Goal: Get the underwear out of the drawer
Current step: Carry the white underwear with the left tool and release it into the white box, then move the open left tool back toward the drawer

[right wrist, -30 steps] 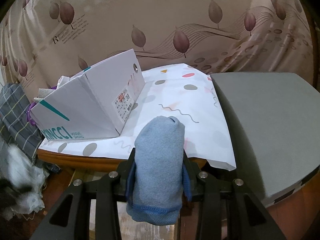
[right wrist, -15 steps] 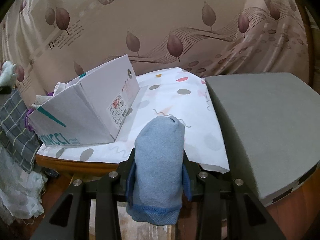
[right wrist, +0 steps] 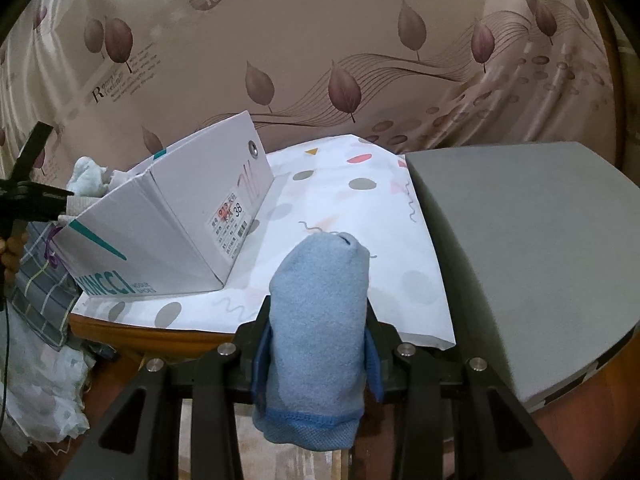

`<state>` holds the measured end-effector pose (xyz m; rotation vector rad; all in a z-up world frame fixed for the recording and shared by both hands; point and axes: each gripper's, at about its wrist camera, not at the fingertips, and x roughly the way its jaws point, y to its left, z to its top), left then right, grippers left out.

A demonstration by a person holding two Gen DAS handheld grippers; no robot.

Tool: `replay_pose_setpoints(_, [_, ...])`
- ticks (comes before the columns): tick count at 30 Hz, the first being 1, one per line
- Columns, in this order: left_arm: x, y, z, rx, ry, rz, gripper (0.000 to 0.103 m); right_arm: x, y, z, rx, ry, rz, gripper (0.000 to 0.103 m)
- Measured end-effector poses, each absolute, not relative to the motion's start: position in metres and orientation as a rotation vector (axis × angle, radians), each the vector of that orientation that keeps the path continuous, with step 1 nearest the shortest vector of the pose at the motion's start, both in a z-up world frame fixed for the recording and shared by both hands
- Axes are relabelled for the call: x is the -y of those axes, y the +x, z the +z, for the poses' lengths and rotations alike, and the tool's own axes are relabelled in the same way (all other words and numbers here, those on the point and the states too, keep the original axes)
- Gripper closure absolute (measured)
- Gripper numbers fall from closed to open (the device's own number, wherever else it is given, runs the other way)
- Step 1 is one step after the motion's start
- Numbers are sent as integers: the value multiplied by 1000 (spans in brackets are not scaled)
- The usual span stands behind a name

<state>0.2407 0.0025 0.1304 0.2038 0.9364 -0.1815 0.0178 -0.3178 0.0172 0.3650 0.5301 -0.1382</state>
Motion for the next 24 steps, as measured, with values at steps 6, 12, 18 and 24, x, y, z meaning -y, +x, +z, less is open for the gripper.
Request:
replay_pose_setpoints(6, [-4,246,122,-946,198,-161,63,316,20,17,-540,362,-137,65])
replay_pose_setpoints(12, [-5,236,132,-926,188,-163,51,313,19,17,-544,349,-134,65])
replay_pose_setpoints(18, [-17,199,158,-813,125,-153,23,306,20,15,-542,331,-124,65])
replay_pose_setpoints(24, [-39,130,170,-672,134,-65,10,295,16,16,-535,275,-114,65])
